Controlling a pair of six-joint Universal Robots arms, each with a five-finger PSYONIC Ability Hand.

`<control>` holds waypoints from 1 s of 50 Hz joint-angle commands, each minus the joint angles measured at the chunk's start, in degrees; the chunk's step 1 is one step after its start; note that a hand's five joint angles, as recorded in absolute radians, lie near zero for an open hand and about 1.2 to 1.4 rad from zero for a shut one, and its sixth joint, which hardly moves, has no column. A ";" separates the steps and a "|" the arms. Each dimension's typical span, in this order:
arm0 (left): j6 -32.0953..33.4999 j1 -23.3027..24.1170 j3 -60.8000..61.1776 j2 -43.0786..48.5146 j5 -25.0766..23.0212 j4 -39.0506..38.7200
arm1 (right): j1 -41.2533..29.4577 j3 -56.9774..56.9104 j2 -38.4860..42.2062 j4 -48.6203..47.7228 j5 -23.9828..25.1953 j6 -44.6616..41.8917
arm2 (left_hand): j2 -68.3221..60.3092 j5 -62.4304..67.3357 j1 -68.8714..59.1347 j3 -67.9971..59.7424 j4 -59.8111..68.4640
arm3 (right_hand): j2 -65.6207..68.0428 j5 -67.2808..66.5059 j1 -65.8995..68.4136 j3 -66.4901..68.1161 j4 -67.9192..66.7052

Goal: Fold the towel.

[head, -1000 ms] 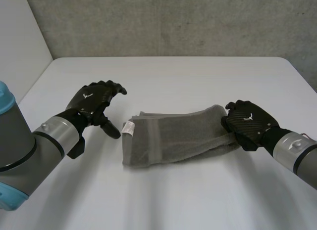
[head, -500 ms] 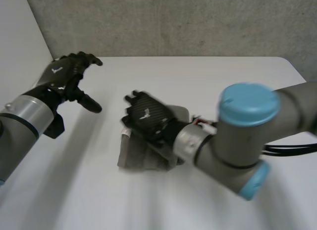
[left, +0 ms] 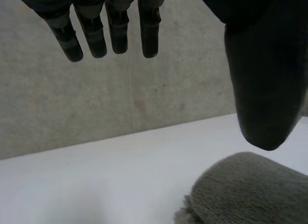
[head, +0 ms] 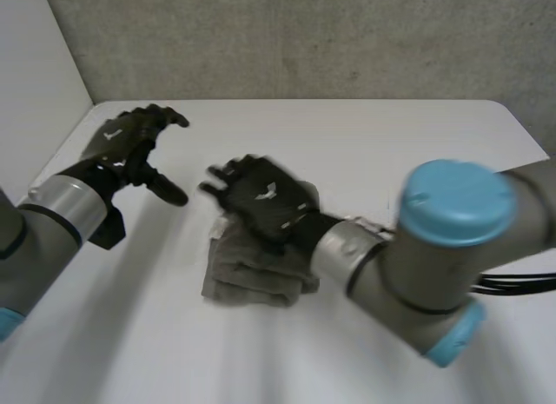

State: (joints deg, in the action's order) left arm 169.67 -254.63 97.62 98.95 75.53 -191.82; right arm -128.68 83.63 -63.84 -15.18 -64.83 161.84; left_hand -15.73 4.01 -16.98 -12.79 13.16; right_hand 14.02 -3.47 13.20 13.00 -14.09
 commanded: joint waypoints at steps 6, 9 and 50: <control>-2.24 7.74 -2.25 10.20 -0.03 -1.27 | 12.83 5.67 -0.52 -0.65 -0.30 25.36 | 2.32 -0.60 3.57 2.79 -3.16 | -4.02 3.47 -3.20 -3.00 4.09; -2.06 8.45 -2.35 11.71 -0.03 -2.07 | 13.01 4.26 1.35 1.03 -0.47 25.72 | 2.15 -0.43 3.40 2.79 -3.16 | -4.02 3.47 -3.20 -3.00 4.09; 14.11 8.45 1.43 17.42 4.02 -3.48 | 4.05 -9.28 15.76 9.91 -11.90 15.00 | -0.37 2.09 0.88 2.79 -3.16 | -4.02 3.47 -3.20 -3.00 4.09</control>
State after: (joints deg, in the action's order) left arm 184.01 -246.20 99.72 118.03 77.79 -195.28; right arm -124.60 72.35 -44.60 -4.94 -76.29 178.55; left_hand -15.73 5.22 -16.39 -12.79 13.16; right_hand 13.82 -3.47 11.74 13.00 -14.09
